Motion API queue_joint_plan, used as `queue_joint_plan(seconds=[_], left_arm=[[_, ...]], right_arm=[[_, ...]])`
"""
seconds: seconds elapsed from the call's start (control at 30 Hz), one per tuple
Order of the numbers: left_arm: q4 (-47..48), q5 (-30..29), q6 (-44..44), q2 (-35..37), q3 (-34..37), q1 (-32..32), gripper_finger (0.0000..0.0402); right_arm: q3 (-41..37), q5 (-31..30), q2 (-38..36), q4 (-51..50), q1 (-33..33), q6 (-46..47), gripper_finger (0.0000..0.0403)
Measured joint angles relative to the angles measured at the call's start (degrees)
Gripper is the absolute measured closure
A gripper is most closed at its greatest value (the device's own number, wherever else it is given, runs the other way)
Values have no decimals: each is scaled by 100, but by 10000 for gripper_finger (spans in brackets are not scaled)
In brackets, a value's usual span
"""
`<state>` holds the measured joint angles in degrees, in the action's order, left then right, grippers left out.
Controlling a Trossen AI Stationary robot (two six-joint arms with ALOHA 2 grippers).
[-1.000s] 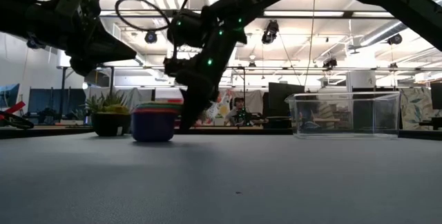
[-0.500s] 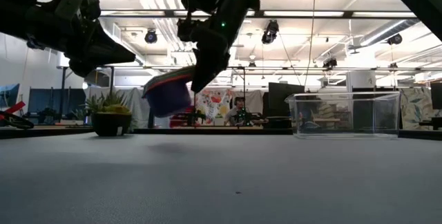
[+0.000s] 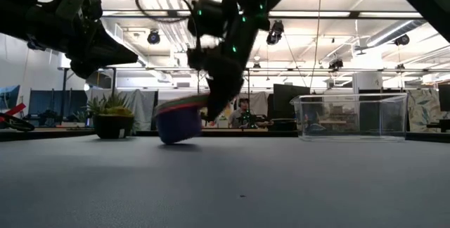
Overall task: Nest measuring cups in basket
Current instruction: Put the nested measuring cups inside the transparent bin
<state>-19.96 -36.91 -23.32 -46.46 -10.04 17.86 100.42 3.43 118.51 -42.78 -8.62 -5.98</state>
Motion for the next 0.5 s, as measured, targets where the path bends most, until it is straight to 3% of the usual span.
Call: queue_joint_plan(seconds=[0.23, 0.5], left_arm=[[-8, 0, -24, -4, 0, 0, 397], [-7, 0, -32, -4, 0, -1, 397]], right_arm=[[-435, 4, 100, 192, 13, 90, 229], [-86, 208, -30, -46, 38, 109, 218]])
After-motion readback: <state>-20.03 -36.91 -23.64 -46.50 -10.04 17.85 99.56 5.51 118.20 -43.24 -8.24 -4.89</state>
